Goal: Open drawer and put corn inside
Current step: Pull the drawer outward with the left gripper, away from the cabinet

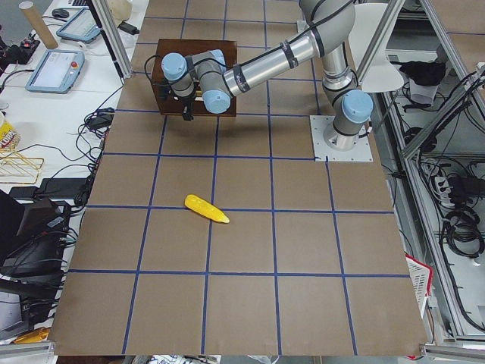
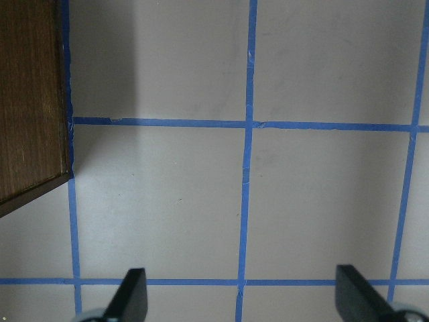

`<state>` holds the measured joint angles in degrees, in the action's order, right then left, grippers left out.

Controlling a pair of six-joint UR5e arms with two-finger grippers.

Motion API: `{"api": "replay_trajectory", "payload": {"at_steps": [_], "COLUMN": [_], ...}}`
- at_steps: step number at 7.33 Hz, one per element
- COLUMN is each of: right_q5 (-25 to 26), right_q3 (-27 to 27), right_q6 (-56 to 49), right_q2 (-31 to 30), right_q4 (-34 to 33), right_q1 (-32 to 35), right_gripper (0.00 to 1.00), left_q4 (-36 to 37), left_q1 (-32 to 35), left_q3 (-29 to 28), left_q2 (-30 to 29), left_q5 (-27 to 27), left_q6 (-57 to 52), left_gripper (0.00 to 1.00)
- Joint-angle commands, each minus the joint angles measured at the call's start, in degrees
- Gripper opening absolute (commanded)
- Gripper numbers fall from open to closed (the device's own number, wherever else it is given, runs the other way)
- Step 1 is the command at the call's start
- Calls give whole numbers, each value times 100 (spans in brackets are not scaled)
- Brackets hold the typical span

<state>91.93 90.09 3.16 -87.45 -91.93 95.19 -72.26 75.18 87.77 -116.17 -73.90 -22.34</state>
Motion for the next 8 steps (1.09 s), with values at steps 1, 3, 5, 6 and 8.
{"api": "replay_trajectory", "payload": {"at_steps": [1, 3, 5, 6, 8], "right_q5": [0, 0, 0, 0, 0], "right_q3": [0, 0, 0, 0, 0], "right_q6": [0, 0, 0, 0, 0], "right_q2": [0, 0, 0, 0, 0], "right_q4": [0, 0, 0, 0, 0], "right_q1": [0, 0, 0, 0, 0], "right_gripper": [100, 100, 100, 100, 100], "left_q4": [-8, -17, -17, -25, -25], "left_q1": [-335, -556, -776, -881, -1040], "left_q3": [-23, 30, 30, 21, 4], "left_q2": [-2, 7, 16, 16, 16], "left_q5": [-19, -28, -46, -63, -63], "left_q6": [-7, -86, -86, -86, -95], "left_gripper": [100, 100, 100, 100, 100]}}
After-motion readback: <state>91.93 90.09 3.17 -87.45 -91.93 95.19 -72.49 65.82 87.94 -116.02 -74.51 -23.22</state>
